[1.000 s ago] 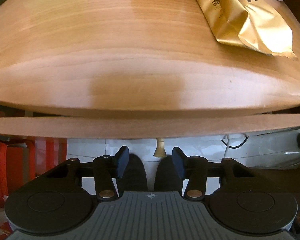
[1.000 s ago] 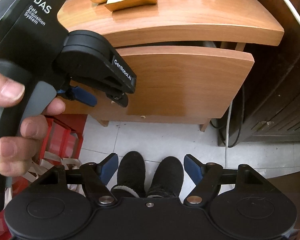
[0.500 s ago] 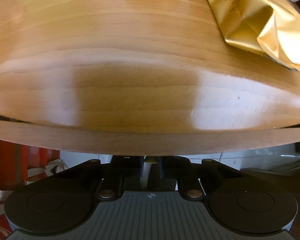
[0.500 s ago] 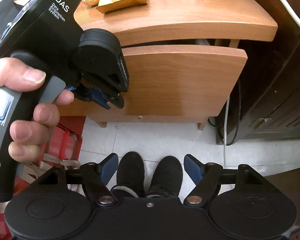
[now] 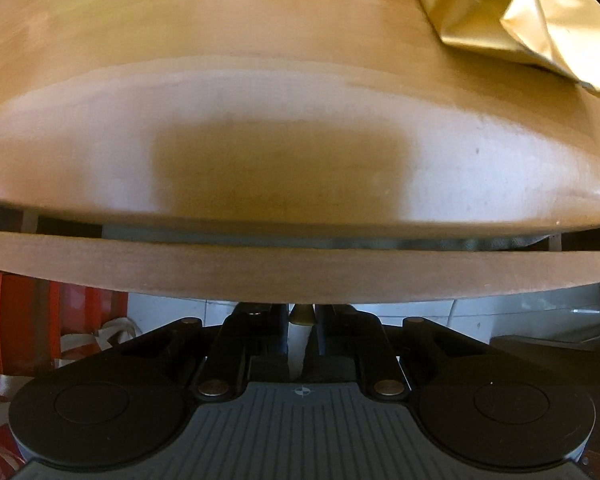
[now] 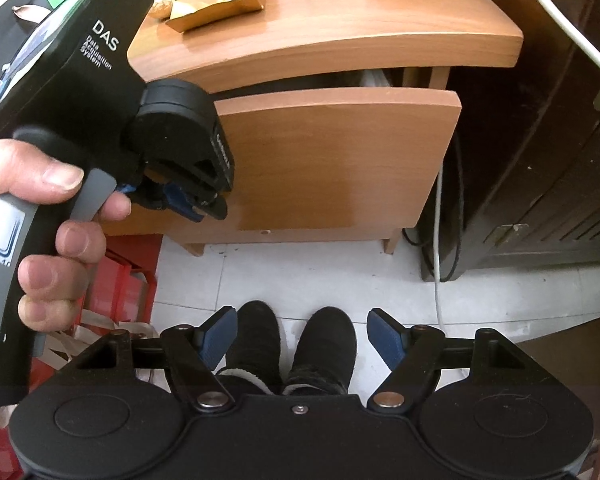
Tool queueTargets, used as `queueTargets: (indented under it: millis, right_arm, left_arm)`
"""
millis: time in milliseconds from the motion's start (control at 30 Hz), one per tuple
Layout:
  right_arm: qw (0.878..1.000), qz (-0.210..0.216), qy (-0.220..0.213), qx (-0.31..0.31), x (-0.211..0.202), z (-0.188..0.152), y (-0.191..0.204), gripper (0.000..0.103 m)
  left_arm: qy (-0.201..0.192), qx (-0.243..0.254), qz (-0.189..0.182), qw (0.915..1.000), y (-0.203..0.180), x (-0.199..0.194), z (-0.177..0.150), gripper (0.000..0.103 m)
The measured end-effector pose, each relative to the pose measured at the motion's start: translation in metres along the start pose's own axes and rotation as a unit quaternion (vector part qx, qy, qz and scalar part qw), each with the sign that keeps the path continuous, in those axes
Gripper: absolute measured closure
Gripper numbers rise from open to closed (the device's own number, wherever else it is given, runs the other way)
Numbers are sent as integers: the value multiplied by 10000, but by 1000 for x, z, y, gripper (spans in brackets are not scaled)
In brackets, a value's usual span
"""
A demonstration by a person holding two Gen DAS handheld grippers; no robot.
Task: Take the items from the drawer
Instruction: 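Pull the drawer open with the left gripper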
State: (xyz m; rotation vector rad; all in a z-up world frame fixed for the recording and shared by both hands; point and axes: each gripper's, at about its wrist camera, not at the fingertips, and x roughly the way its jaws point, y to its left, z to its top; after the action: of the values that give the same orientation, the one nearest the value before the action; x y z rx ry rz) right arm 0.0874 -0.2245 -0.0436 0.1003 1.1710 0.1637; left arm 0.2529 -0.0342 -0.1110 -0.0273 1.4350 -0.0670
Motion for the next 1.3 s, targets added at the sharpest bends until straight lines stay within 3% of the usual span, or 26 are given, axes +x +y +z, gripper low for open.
queueTargets:
  millis: [300,600,733,933,1200,1300]
  right_arm:
    - [9999,9,-31,-111,-18,2,6,33]
    - [9998,-61,-53,-197,-43,5,6,33]
    - [9998,-94,-75,-182,-53,3,4,33]
    - [9998,-125,-84,-163,-63,9,6,33]
    - [9997,-113,-120,-180,-69,9,7,33]
    - [9997,-100,-138,-174,-67,10,6,33]
  left_arm:
    - [72,77,-106,9999,18,-6,-20,90]
    - [123,205,-118,9996,13,-13,-33,90]
    - [125,282,-59,9995,28,-5,-63,90]
    - [172,291,-55,9994,6,-6,-58,90]
    - [359,157,-125,9992,14,-2,-43,89]
    - [380,141,-120,9991,-9,5,-52,89]
